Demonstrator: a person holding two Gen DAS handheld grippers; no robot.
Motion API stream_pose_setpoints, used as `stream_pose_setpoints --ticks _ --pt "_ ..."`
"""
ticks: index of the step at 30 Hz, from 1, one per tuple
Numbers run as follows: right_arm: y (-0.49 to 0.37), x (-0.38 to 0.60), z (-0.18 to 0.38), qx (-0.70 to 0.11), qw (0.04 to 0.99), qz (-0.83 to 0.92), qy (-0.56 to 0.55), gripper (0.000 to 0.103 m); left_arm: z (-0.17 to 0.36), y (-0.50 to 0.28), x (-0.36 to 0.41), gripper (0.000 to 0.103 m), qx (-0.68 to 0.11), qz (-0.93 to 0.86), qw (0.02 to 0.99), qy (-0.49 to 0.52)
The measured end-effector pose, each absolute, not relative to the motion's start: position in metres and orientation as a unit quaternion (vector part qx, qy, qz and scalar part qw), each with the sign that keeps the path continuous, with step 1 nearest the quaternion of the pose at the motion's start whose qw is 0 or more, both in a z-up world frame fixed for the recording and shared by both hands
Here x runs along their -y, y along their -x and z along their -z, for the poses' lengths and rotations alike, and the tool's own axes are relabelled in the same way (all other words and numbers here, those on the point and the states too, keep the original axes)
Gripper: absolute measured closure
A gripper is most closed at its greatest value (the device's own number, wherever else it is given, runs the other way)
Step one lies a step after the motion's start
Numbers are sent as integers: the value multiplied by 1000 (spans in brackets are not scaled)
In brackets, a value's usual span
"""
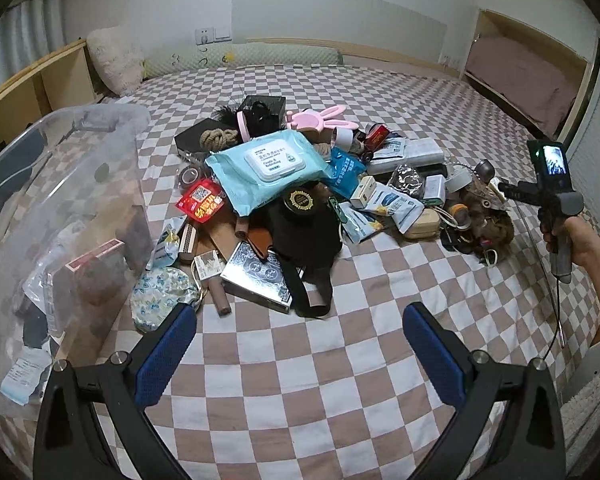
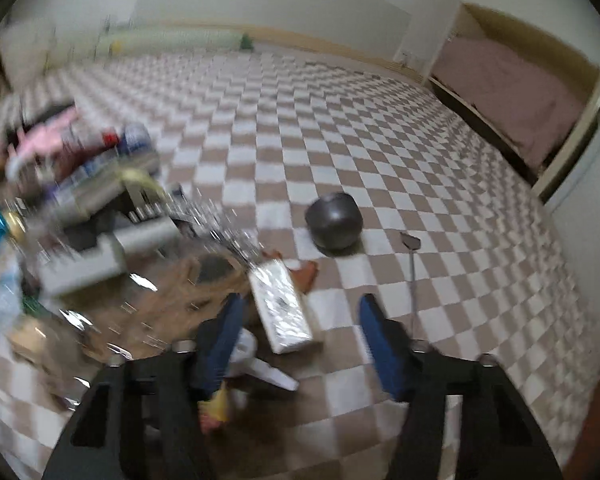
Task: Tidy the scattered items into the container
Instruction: 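Reach the right gripper to the white boxed item and close on it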
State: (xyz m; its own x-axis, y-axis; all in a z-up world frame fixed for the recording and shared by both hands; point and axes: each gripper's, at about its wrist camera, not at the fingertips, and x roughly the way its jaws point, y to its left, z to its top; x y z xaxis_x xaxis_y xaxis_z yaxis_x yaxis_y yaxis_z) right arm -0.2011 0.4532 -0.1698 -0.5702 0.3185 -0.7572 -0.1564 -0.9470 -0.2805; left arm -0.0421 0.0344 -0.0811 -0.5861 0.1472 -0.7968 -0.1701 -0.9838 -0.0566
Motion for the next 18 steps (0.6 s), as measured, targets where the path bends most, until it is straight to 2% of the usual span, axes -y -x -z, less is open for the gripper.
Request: stream_pose_setpoints --ticks 11,17,18 --pt "205 -442 187 167 99 -867 459 54 100 48 -47 0 -38 -888 98 448" --pt "213 -457 190 141 119 -866 464 54 124 54 -78 0 -63 -887 124 439" --pt "214 -463 191 132 124 -867 464 58 129 57 -84 0 -66 -887 128 439"
